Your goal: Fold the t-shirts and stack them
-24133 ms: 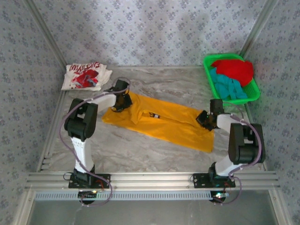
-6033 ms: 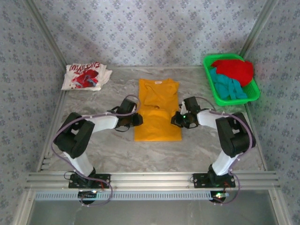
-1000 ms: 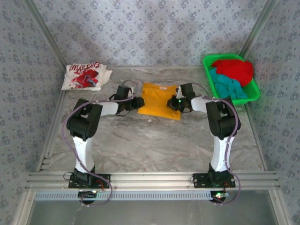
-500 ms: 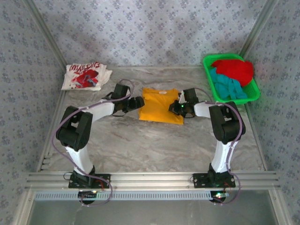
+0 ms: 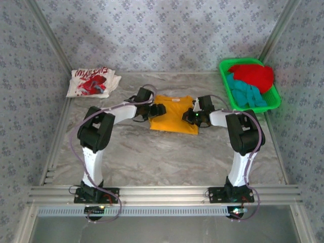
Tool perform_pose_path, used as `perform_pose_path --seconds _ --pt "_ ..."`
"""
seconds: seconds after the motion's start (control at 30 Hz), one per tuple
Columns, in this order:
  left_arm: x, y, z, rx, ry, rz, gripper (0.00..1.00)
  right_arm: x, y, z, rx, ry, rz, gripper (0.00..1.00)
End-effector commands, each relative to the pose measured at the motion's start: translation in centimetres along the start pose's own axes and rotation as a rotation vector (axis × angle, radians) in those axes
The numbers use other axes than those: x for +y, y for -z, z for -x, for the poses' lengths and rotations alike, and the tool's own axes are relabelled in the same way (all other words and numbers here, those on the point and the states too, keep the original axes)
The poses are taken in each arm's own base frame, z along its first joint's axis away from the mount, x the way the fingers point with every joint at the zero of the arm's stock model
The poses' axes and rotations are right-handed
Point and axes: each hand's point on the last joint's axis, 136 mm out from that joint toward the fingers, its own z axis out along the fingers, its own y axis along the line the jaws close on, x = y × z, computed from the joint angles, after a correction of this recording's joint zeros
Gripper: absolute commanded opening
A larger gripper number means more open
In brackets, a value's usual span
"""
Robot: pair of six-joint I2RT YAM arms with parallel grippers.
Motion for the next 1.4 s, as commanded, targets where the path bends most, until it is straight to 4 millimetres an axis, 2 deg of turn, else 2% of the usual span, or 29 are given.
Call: perform_pose_path --seconds 0.0,0.07,0.2,0.27,0.33,0.47,0.5,0.57,0.6,0.7,0.77,0.87,0.93,1.0,1.17,1.27,1.37 --pt "-2.9 -2.7 -1.1 0.047 0.000 -0.098 0.72 -4.0 -0.7 -2.0 0.061 -0.091 -0.117 0.00" --pt "-3.7 -3.4 -1.2 0.049 -0.007 -0.117 0.64 -4.1 -0.7 -1.9 0.059 -0.093 -0.116 0.00" --pt "-3.9 -3.4 -1.0 0.028 -0.008 -0.119 0.39 -4.0 -0.5 -1.7 0.057 -0.096 -0.110 0.00" --pt "-3.3 -3.1 -0.8 0.017 -0.004 -0.094 0.14 -3.9 -0.4 -1.5 0.053 -0.093 -0.109 0.00" --pt "-2.8 -2.4 -0.5 0.007 -0.008 -0.073 0.00 -3.7 -0.4 -1.3 0.051 -0.092 -0.104 0.00" --pt "-0.7 -0.8 0.5 -0.018 -0.020 -0.002 0.00 -2.1 0.1 -0.5 0.046 -0.074 -0.076 0.00" --pt "-0.1 -0.3 0.8 -0.023 -0.022 0.012 0.00 -1.3 0.3 -0.3 0.047 -0.058 -0.061 0.04" --pt "1.6 0.9 1.9 -0.034 -0.042 0.071 0.00 1.3 1.2 0.5 0.043 -0.026 0.001 0.27" --pt "2.4 1.5 2.3 -0.038 -0.056 0.104 0.00 2.5 2.0 1.0 0.020 -0.002 0.034 0.32" --pt "4.5 4.1 4.4 -0.063 -0.147 0.210 0.00 6.5 5.7 3.1 -0.095 0.073 0.129 0.50" --pt "6.1 6.1 6.3 -0.090 -0.221 0.309 0.00 8.5 8.8 4.5 -0.181 0.112 0.169 0.55" --pt "7.2 8.2 9.2 -0.117 -0.314 0.387 0.00 9.9 12.3 6.1 -0.273 0.143 0.188 0.57" --pt "7.6 9.3 11.2 -0.145 -0.355 0.434 0.00 10.0 13.5 6.6 -0.306 0.147 0.177 0.58" --pt "7.9 10.4 13.3 -0.180 -0.411 0.520 0.00 9.3 13.8 6.8 -0.320 0.133 0.151 0.58" --pt "7.9 13.1 18.7 -0.262 -0.515 0.661 0.00 7.0 12.4 6.5 -0.287 0.108 0.120 0.58" --pt "7.4 14.1 21.0 -0.291 -0.608 0.671 0.00 6.1 11.6 6.1 -0.272 0.095 0.105 0.58" --pt "8.0 15.5 23.0 -0.296 -0.648 0.671 0.00 5.3 11.2 5.9 -0.262 0.080 0.087 0.58"
